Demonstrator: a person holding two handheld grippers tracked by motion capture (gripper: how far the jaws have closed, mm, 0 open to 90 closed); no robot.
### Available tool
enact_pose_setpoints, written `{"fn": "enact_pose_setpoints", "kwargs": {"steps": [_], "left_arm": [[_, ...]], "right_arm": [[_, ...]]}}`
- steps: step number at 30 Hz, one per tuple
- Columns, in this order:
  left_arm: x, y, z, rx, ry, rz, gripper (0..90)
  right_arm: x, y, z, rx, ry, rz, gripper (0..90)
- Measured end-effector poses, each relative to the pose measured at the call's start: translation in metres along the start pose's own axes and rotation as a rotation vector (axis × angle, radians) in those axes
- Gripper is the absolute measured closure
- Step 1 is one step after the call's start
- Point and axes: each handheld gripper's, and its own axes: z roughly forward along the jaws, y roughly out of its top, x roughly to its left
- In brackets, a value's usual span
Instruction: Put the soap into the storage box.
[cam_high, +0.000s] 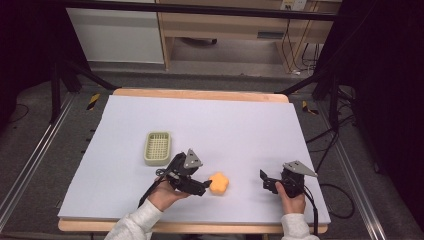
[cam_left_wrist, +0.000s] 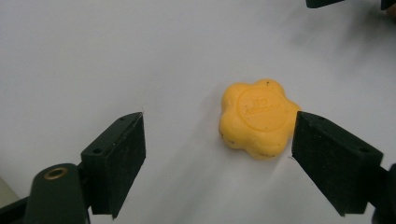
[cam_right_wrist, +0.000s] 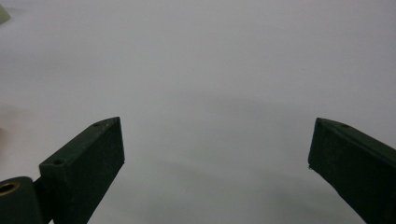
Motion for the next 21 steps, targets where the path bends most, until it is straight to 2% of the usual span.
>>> {"fn": "enact_pose_setpoints", "kwargs": {"steps": [13, 21], "left_arm": [[-0.010, 0.007, 0.014, 0.032, -0.031, 0.028, 16.4], [-0.015, 0.010, 0.023, 0.069, -0.046, 0.052, 15.3]], "right_arm": [[0.000, 0.000, 0.000, 0.001, 0.001, 0.001, 4.1], [0.000, 0.000, 0.000, 0.002, 0.000, 0.002, 4.1]]}}
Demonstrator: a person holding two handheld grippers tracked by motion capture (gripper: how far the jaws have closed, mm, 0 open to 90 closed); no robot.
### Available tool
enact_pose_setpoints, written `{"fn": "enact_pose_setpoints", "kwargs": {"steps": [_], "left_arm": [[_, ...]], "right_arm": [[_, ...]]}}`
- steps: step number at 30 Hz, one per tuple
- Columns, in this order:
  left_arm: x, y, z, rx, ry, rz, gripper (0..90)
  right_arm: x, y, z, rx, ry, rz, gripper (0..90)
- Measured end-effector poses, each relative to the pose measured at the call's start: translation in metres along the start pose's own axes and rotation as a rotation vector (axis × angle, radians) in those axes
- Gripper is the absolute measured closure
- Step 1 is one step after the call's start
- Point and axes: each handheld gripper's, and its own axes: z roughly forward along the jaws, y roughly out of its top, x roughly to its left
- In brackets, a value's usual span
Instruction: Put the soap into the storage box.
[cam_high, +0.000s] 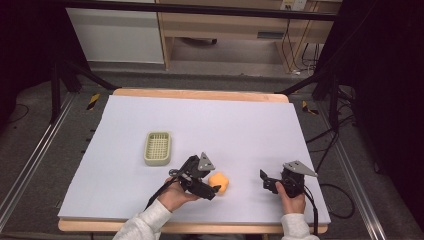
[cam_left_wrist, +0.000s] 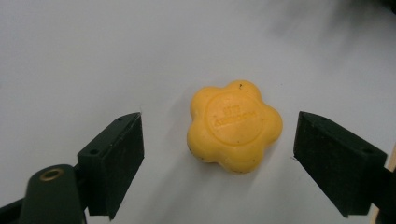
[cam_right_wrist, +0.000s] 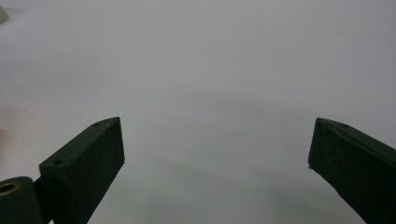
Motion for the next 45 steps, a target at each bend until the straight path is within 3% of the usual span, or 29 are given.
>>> {"fn": "enact_pose_setpoints", "kwargs": {"steps": [17, 32, 45], "left_arm": [[-0.004, 0.007, 0.022, 0.071, -0.011, 0.020, 14.9], [-0.006, 0.010, 0.034, 0.113, -0.029, 0.055, 15.3], [-0.006, 0.009, 0.047, 0.150, -0.039, 0.062, 17.4]], "right_arm": [[0.000, 0.000, 0.000, 0.003, 0.000, -0.001, 4.1], [0.000, 0.000, 0.000, 0.006, 0.003, 0.003, 4.1], [0.000, 0.000, 0.001, 0.008, 0.003, 0.000, 4.1]]}}
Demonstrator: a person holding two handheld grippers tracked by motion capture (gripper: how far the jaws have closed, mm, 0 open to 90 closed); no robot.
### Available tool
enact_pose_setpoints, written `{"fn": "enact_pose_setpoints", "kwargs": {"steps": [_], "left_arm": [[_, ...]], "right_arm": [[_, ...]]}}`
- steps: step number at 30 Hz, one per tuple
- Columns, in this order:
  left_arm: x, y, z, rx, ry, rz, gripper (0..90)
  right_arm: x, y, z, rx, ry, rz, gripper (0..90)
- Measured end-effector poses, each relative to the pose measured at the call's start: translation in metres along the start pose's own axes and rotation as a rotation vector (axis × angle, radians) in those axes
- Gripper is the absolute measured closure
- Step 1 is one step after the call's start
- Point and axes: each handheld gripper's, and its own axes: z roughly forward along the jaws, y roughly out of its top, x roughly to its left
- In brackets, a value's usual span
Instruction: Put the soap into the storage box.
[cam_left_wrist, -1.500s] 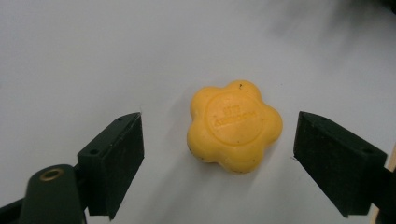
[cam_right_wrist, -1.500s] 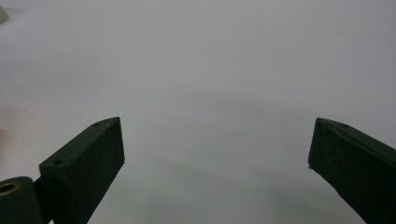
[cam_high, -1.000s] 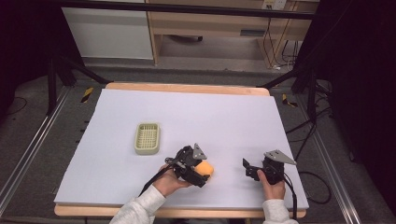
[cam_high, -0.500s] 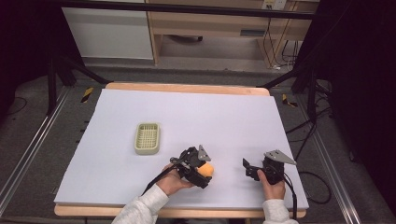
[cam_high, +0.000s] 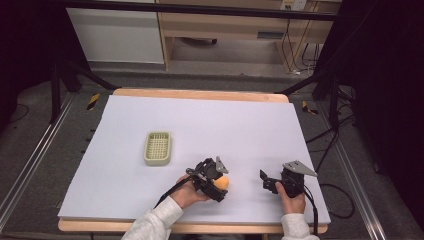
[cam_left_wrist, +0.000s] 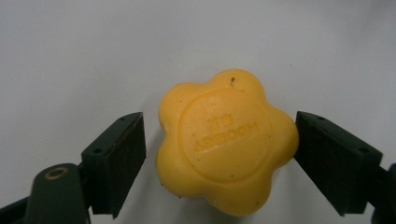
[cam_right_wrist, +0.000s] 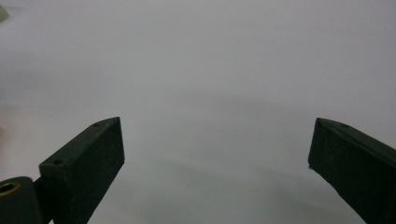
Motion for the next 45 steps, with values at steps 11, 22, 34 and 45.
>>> {"fn": "enact_pose_setpoints", "kwargs": {"steps": [11, 22, 34, 45], "left_arm": [[0.000, 0.002, 0.011, 0.029, -0.017, -0.002, 21.9], [0.001, 0.003, 0.011, 0.025, -0.027, -0.001, 25.3], [0.001, 0.003, 0.011, 0.029, -0.026, 0.002, 26.1], [0.001, 0.003, 0.011, 0.027, -0.027, 0.012, 26.4]], "right_arm": [[0.000, 0.000, 0.000, 0.000, 0.001, 0.001, 4.1], [0.000, 0.000, 0.000, 0.001, 0.001, 0.001, 4.1], [0.000, 0.000, 0.001, 0.004, 0.001, 0.003, 4.1], [0.000, 0.000, 0.001, 0.006, 0.002, 0.004, 4.1]]}}
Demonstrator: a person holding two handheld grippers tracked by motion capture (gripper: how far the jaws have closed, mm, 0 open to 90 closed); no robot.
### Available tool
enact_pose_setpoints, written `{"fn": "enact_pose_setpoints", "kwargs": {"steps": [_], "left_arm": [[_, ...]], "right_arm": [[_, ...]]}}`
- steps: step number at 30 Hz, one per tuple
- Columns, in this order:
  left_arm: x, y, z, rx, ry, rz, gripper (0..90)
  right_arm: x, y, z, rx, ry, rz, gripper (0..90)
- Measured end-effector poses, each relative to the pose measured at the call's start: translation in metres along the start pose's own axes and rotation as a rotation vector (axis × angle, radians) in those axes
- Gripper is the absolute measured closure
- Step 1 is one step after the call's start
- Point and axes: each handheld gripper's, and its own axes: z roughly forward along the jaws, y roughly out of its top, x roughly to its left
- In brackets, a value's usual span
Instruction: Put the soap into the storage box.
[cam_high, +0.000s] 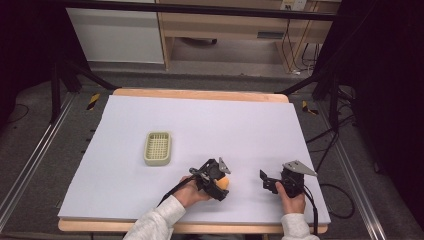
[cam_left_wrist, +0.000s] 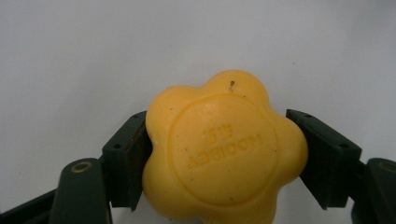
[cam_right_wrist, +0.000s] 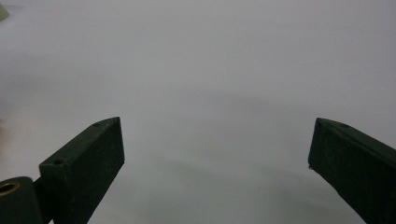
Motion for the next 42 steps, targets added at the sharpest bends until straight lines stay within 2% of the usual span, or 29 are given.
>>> {"fn": "enact_pose_setpoints", "kwargs": {"steps": [14, 20, 22, 26, 33, 37, 42], "left_arm": [[-0.001, 0.001, -0.001, 0.003, 0.010, 0.006, 26.4], [-0.002, 0.000, -0.006, 0.003, 0.008, 0.010, 26.5], [-0.001, -0.001, -0.010, -0.011, 0.006, 0.005, 26.4], [0.002, -0.004, -0.018, -0.005, 0.001, 0.003, 26.4], [0.012, -0.015, -0.036, -0.033, 0.015, -0.024, 26.4], [0.021, -0.027, -0.053, -0.038, 0.050, -0.042, 26.4], [0.031, -0.040, -0.066, -0.049, 0.068, -0.068, 26.4]], "right_arm": [[0.000, 0.000, 0.000, 0.000, 0.000, -0.001, 4.1], [0.000, 0.000, 0.000, -0.001, 0.001, -0.001, 4.1], [0.000, 0.000, 0.000, -0.001, 0.001, -0.002, 4.1], [0.000, 0.000, 0.000, -0.001, 0.002, -0.002, 4.1], [0.000, 0.000, 0.000, 0.000, 0.000, -0.003, 4.1], [0.000, 0.000, 0.000, 0.000, -0.001, -0.003, 4.1], [0.001, 0.000, 0.000, 0.003, 0.003, 0.002, 4.1]]}}
